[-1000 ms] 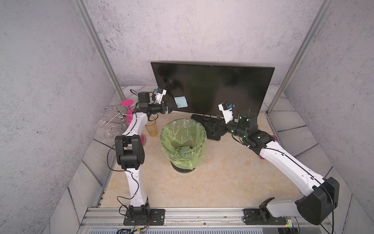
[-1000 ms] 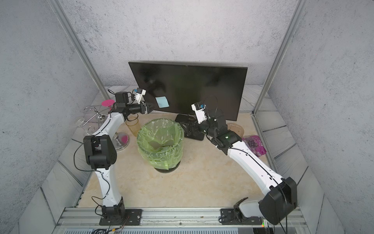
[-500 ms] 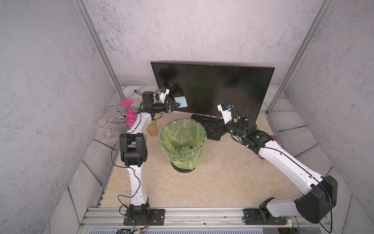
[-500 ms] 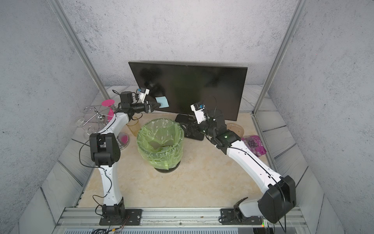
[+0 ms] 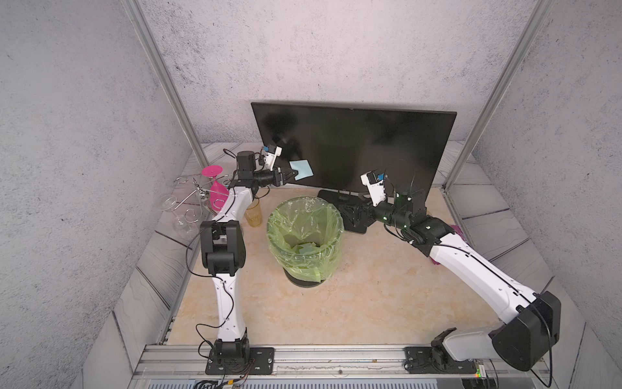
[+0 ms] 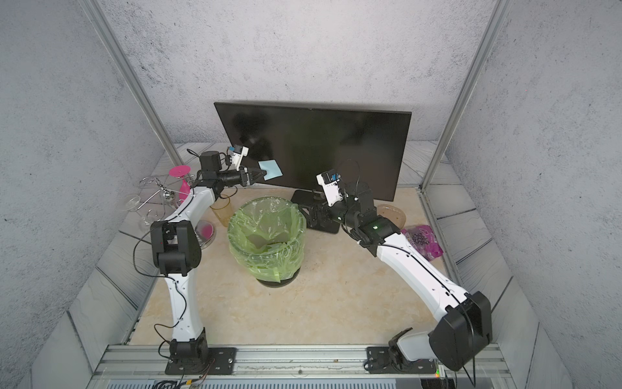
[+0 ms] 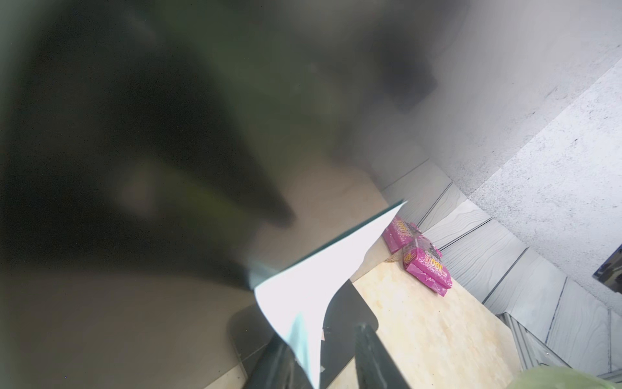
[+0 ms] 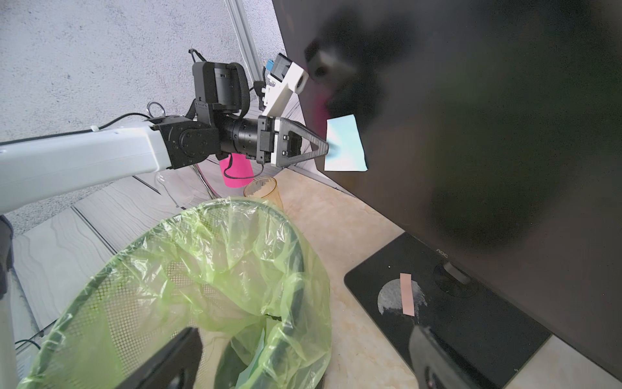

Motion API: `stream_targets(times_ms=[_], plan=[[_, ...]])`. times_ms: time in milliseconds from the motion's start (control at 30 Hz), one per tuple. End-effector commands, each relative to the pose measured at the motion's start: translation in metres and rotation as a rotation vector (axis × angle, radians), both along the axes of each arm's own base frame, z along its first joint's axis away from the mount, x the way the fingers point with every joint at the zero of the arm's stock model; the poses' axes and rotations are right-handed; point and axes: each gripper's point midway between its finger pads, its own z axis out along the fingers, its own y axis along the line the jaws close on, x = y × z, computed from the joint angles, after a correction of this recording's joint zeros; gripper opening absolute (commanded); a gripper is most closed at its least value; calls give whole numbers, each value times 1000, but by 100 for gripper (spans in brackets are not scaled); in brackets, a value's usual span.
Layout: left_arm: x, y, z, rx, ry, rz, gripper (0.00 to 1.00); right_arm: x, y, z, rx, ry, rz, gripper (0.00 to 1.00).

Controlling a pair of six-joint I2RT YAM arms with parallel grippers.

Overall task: Remove the sticky note from the monitor
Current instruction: Tear off the sticky note from the monitor.

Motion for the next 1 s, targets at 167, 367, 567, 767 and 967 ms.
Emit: stream_targets(times_ms=[167,367,567,767,967], plan=[[11,-6,1,2,0,-1,24,3,4,-1,-2,3,13,99],[14,-6,-11,44,31,16,19,4,5,-1,-1,6,15,99],[14,-5,-9,59,35,20,4,4,6,-2,-1,6,17,99],[10,-6,-6,62,40,19,0,5,7,-1,3,5,20,99],[-2,-2,9,78,-2,40,0,4,6,0,0,0,21,99]])
